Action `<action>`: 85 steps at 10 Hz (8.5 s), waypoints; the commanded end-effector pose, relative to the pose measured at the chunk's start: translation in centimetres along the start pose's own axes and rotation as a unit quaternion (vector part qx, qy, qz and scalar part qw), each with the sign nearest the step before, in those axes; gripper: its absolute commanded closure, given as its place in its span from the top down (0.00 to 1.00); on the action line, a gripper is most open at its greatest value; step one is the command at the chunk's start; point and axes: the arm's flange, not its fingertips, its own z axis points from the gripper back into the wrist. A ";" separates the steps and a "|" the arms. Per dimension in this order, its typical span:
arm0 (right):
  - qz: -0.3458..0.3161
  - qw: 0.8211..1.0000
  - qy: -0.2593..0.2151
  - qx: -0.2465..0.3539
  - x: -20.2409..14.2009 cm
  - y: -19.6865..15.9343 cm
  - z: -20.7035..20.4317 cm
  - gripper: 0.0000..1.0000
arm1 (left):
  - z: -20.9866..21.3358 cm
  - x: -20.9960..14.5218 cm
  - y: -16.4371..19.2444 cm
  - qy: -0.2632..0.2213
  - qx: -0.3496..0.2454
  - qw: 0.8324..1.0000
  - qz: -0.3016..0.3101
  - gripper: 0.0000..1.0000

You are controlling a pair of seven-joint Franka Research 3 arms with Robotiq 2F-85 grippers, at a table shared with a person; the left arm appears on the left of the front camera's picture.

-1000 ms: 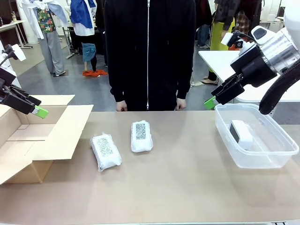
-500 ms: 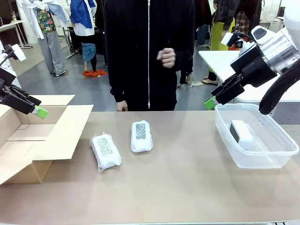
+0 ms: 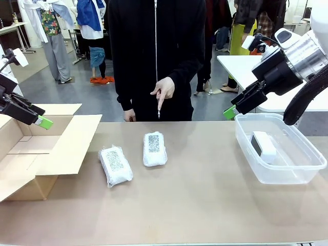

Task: Separate and place wrapped and unwrapped clocks.
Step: Pick up the Digital clock indicated by the person, then if the picked Digital clock is wrapped, place it in the Package Box ; if not, place it in the Organizing box.

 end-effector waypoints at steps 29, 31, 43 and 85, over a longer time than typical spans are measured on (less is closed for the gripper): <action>0.001 1.000 0.006 0.003 0.0 -0.1 0.0 1.00 | -28.2 23.1 -7.1 0.177 0.077 0.908 0.373 1.00; 0.001 1.000 0.006 0.003 0.0 -0.1 0.0 1.00 | -30.8 23.3 -7.8 0.178 0.125 0.888 0.405 1.00; 0.001 1.000 0.006 0.003 0.0 -0.1 0.0 1.00 | -37.7 21.0 -4.7 0.227 0.196 0.843 0.446 1.00; 0.001 1.000 0.006 0.003 0.0 -0.1 0.0 1.00 | -17.1 26.0 -10.9 0.223 0.161 0.901 0.337 0.20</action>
